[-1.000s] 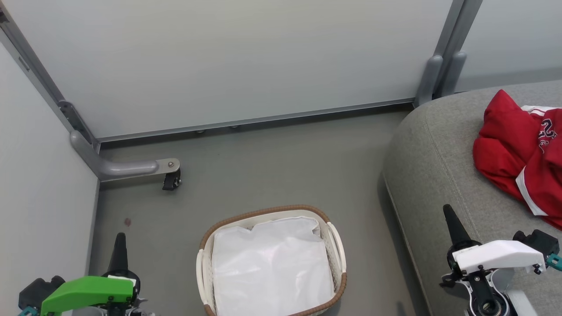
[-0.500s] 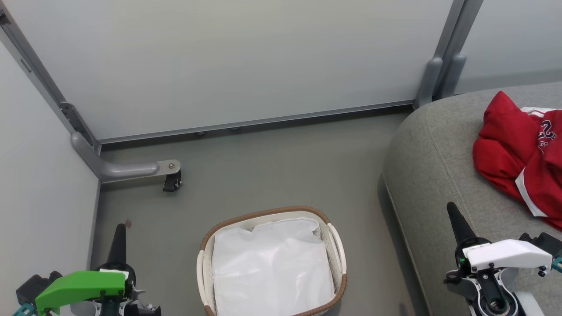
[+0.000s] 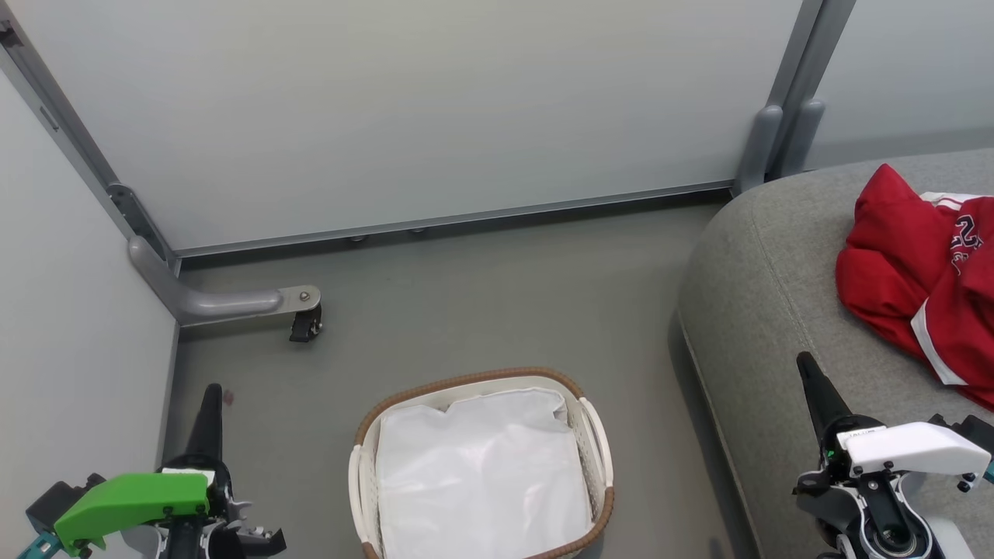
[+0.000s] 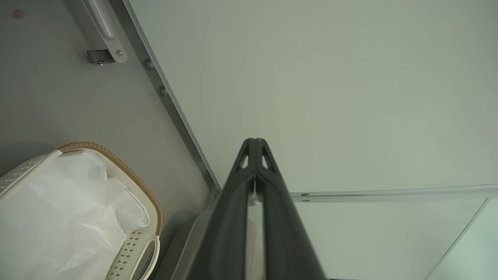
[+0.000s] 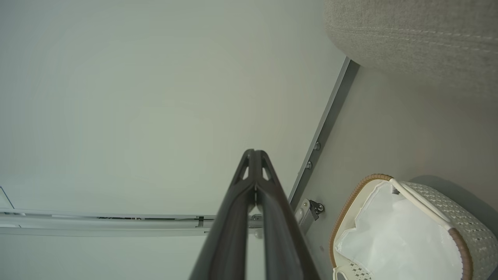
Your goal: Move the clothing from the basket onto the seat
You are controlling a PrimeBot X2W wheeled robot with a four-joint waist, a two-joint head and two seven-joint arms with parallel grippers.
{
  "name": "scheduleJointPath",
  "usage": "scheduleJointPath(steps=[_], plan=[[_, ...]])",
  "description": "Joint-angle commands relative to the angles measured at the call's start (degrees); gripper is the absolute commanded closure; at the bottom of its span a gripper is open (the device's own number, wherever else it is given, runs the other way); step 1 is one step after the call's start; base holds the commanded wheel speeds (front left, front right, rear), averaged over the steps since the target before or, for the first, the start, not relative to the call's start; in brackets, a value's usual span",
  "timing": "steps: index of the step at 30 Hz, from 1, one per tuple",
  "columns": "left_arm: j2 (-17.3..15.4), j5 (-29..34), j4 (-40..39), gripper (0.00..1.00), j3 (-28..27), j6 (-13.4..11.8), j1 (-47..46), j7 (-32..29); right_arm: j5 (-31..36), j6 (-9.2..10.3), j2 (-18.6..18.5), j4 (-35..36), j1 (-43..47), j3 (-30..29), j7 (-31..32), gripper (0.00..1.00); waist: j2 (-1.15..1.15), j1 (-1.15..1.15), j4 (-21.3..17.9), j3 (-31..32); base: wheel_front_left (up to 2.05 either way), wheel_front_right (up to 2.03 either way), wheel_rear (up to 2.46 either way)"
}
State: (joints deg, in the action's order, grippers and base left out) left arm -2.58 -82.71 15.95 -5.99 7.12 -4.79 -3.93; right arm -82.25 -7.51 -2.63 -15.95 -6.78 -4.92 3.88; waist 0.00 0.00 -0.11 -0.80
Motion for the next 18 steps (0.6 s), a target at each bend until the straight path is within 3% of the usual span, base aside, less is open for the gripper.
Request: scheduleJointPath(steps=[1,18], plan=[[-0.42,-1.20,-0.53,1.00,-0.31,0.34,-1.33,-0.34,-1.22,0.03,-0.34,0.58,0.40,-0.32,0.38,1.00,0.00,0.00,0.01,0.03,0.00,0.00,0.00],[-0.47,-7.63,-1.72,1.00,-0.57,0.44,-1.73,-2.17,-7.97,0.03,-0.39,1.74,0.74,-1.40,2.21,1.00,0.00,0.00,0.08,0.45,0.00,0.00,0.00]])
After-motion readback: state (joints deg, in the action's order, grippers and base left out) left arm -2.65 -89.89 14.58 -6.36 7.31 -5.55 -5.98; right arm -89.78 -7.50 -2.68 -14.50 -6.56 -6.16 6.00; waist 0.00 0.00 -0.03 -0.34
